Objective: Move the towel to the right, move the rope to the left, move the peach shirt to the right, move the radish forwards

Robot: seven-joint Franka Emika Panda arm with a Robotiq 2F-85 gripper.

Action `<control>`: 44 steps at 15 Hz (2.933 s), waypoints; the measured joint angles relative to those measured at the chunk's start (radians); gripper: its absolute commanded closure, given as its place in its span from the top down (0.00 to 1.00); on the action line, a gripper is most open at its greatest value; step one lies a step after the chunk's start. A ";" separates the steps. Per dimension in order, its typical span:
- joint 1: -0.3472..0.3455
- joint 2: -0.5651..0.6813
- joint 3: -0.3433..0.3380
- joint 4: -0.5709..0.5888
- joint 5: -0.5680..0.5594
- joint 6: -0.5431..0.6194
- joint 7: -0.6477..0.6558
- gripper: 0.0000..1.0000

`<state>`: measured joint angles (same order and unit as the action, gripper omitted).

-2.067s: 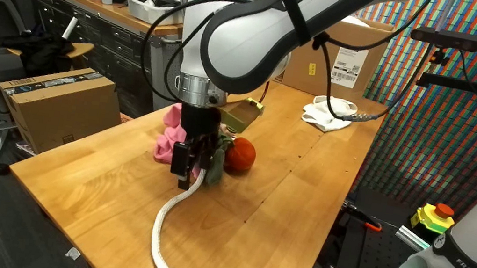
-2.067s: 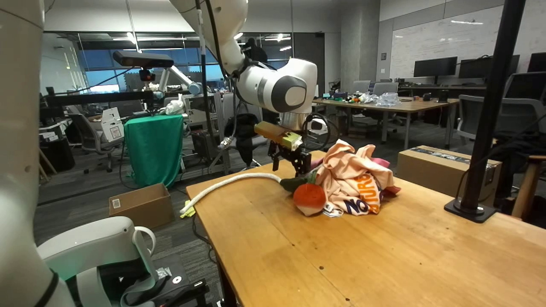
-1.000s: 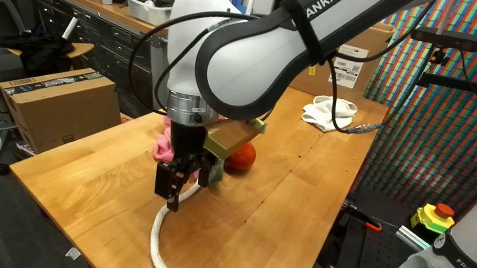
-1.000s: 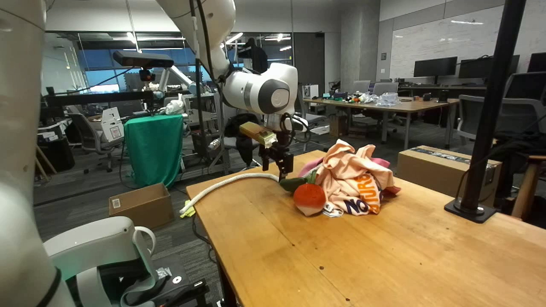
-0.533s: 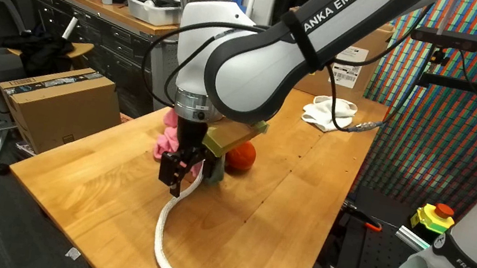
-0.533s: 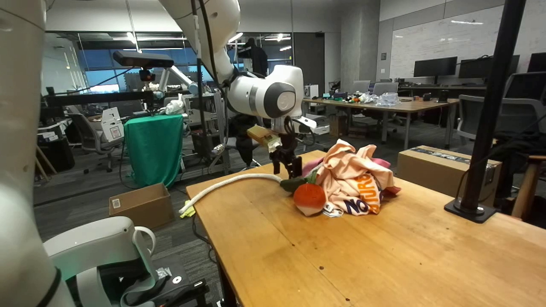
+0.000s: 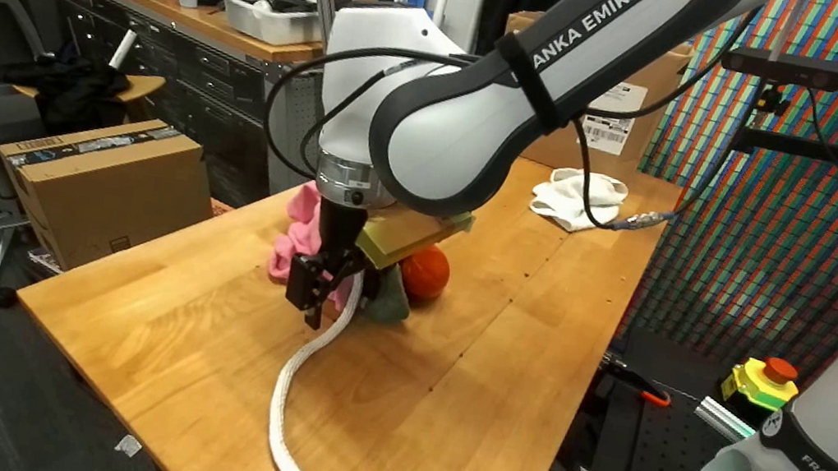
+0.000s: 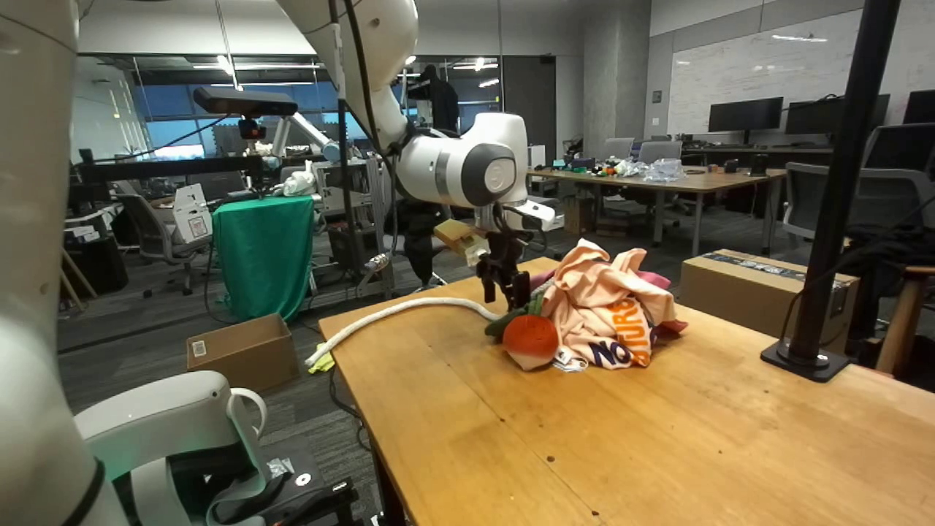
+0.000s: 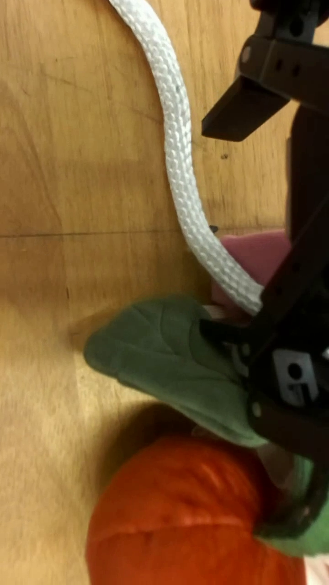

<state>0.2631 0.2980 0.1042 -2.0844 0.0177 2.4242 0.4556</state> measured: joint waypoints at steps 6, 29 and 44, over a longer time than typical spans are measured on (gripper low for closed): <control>0.000 0.000 -0.004 -0.005 0.000 0.001 0.007 0.36; 0.003 0.013 0.068 -0.019 0.077 0.156 -0.044 0.11; 0.003 0.114 0.106 0.074 0.149 0.286 -0.203 0.10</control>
<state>0.2656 0.4125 0.2104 -2.0105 0.1663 2.7107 0.2523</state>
